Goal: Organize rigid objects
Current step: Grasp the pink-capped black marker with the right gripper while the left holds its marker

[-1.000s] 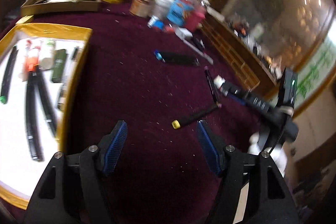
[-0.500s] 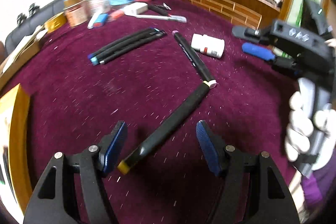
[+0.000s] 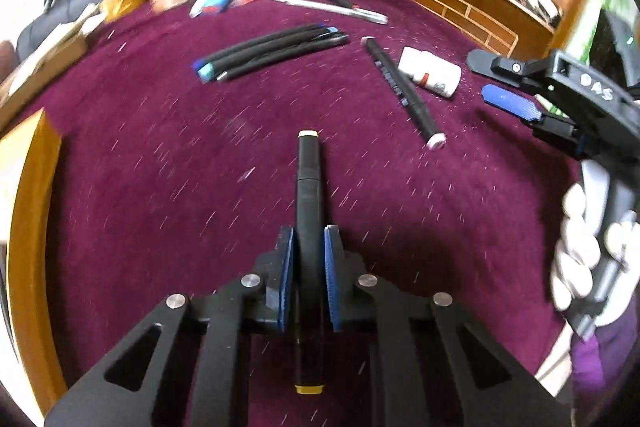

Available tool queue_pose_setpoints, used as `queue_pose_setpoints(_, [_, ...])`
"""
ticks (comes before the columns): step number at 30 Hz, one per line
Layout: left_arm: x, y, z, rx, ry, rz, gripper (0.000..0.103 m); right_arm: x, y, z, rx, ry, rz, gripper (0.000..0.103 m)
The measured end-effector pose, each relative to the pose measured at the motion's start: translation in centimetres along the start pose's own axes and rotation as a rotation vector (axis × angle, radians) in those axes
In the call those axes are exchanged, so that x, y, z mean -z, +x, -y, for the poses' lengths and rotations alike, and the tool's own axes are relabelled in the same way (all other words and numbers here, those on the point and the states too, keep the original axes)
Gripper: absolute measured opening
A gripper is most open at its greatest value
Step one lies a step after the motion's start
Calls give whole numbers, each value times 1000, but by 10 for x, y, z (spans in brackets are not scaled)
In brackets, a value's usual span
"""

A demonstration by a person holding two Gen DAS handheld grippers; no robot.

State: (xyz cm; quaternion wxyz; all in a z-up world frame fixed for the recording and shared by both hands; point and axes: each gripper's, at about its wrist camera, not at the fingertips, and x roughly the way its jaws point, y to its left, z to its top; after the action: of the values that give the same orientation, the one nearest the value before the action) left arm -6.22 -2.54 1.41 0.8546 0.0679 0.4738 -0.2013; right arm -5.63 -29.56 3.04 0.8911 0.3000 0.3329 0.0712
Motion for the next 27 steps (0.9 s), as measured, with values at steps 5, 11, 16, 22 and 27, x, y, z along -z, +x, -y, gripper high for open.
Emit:
queue_pose_setpoints(5, [24, -12, -30, 83, -126, 41, 13, 3, 17, -24, 85, -122, -79, 52])
queue_pose_setpoints(11, [31, -12, -32, 88, -138, 107, 13, 16, 60, -67, 277, -343, -226, 49])
queue_pose_setpoints(16, [32, -13, -38, 106, -162, 113, 13, 16, 74, -74, 328, -366, -250, 13])
queue_pose_setpoints(22, [36, -15, -45, 158, -203, 120, 13, 49, 44, -83, 256, -375, -341, 14])
queue_pose_setpoints(27, [34, -15, -46, 185, -206, 116, 17, 70, 25, -87, 174, -381, -443, 15])
